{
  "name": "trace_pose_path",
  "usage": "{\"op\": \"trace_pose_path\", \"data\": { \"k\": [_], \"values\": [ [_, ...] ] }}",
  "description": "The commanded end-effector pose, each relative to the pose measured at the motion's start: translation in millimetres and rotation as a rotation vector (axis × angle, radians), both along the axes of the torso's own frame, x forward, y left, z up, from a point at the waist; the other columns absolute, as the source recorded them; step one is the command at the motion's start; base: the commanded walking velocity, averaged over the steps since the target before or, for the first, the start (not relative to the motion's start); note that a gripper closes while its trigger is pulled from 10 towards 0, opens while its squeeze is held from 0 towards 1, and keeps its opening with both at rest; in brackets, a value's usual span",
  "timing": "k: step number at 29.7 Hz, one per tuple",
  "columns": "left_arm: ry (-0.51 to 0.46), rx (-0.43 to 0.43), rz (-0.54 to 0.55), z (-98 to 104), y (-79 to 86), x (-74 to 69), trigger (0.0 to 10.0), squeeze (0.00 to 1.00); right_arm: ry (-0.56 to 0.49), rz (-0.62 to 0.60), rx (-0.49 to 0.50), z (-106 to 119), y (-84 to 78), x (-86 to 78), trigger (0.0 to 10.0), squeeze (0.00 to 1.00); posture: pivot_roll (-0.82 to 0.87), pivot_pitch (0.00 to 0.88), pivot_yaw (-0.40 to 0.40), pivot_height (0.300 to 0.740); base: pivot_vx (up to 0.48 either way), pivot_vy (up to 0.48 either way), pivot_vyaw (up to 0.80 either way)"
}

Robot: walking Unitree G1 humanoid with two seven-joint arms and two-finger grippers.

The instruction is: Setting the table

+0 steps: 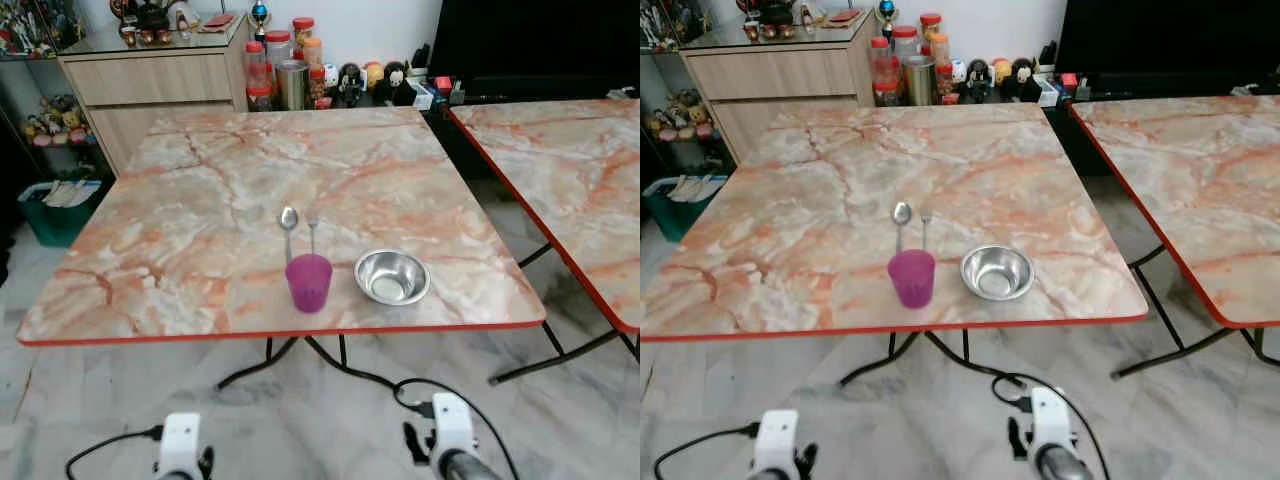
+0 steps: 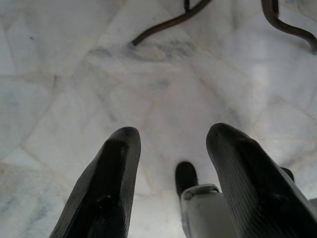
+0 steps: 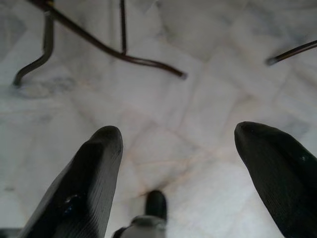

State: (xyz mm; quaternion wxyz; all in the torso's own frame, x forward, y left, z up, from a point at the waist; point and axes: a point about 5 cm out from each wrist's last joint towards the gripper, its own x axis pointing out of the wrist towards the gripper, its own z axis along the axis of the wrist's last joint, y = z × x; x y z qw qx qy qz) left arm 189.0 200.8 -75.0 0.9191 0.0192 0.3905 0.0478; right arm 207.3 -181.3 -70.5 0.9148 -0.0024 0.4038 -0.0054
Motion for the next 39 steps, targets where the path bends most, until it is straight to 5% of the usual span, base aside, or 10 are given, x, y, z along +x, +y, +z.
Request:
{"op": "trace_pose_path", "data": {
  "k": [1,10,14,17,25,39],
  "values": [
    [0.024,0.013,0.012,-2.5,6.7,-6.6,10.0,0.0,-0.066,0.051,0.014,7.1,8.7,10.9,10.0,0.0,-0.03,0.0,-0.012,0.74,0.0,0.0,0.0],
    [0.037,0.017,-0.005,-4.5,6.0,-10.7,10.0,0.0,-0.282,0.126,0.085,32.3,17.7,37.5,10.0,0.0,-0.04,0.0,-0.009,0.74,0.0,0.0,0.0],
    [0.037,0.017,-0.006,-4.5,6.0,-10.8,10.0,0.0,-0.295,0.133,0.084,33.9,17.9,38.7,10.0,0.0,-0.04,0.0,-0.009,0.74,0.0,0.0,0.0],
    [0.038,0.018,-0.013,-4.6,5.3,-10.7,10.0,0.0,-0.482,0.176,0.109,61.5,24.1,57.4,10.0,0.0,-0.04,0.0,-0.012,0.74,0.0,0.0,0.0],
    [0.033,0.018,-0.003,-3.9,6.7,-9.8,10.0,0.0,-0.689,0.205,0.176,105.8,41.2,80.2,10.0,0.0,-0.05,0.0,-0.016,0.74,0.0,0.0,0.0],
    [0.036,0.015,0.009,-4.8,7.1,-11.9,10.0,0.0,-0.745,0.234,0.219,129.8,54.1,82.7,10.0,0.0,-0.04,0.0,-0.019,0.74,0.0,0.0,0.0]
  ]
}}
